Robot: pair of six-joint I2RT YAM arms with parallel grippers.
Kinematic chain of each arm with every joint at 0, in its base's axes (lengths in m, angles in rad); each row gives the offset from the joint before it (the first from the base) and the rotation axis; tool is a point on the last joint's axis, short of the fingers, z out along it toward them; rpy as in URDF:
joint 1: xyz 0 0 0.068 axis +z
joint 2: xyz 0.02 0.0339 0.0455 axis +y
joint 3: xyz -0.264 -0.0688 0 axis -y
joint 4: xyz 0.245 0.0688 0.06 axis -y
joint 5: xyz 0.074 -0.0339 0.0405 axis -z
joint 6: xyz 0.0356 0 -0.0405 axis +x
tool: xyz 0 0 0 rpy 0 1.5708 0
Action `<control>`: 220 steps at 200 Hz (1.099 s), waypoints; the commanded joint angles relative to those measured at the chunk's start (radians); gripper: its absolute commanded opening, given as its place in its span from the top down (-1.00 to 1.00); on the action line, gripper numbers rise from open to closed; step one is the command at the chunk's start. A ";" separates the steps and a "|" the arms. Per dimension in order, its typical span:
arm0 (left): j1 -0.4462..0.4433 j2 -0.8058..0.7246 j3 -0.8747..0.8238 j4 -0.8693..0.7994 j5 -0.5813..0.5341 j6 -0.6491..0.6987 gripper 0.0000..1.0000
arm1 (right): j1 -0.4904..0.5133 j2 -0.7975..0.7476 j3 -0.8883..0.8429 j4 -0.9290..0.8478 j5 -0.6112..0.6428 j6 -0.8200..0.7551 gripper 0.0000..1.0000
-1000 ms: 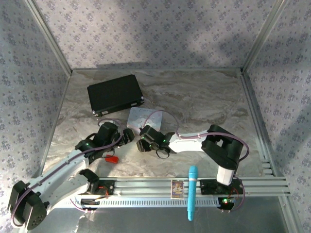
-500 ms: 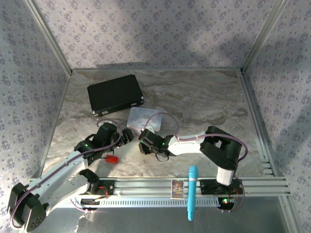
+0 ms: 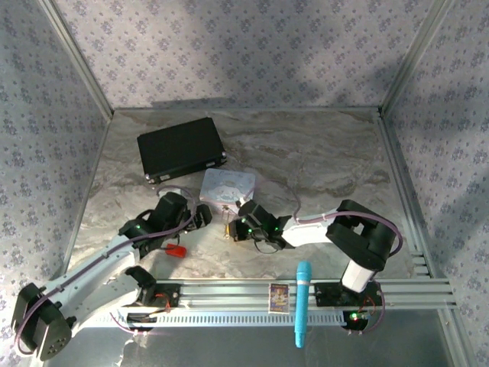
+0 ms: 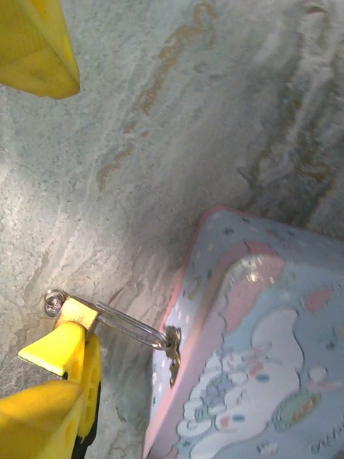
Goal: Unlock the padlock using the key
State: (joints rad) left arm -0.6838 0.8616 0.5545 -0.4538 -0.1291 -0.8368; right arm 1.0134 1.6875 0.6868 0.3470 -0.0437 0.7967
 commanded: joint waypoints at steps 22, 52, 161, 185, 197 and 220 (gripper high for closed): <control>-0.042 0.122 0.202 -0.097 -0.154 0.263 -1.00 | -0.068 -0.038 -0.108 0.016 -0.095 0.095 0.93; -0.146 0.285 0.339 -0.139 -0.264 0.471 -1.00 | -0.141 -0.056 -0.196 0.142 -0.192 0.160 0.99; -0.275 0.765 0.576 -0.037 -0.300 0.972 -0.67 | -0.277 -0.181 -0.301 0.127 -0.291 0.125 1.00; -0.305 0.777 0.556 -0.003 -0.301 0.952 -0.66 | -0.275 -0.171 -0.308 0.181 -0.268 0.150 1.00; -0.307 0.792 0.556 -0.011 -0.303 0.943 -0.58 | -0.276 -0.170 -0.314 0.200 -0.255 0.161 1.00; -0.330 0.832 0.539 -0.021 -0.369 0.948 -0.50 | -0.287 -0.171 -0.322 0.261 -0.255 0.194 1.00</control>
State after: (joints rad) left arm -0.9909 1.6302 1.1118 -0.4438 -0.4557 0.0906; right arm 0.7376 1.5047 0.3790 0.5426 -0.3187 0.9455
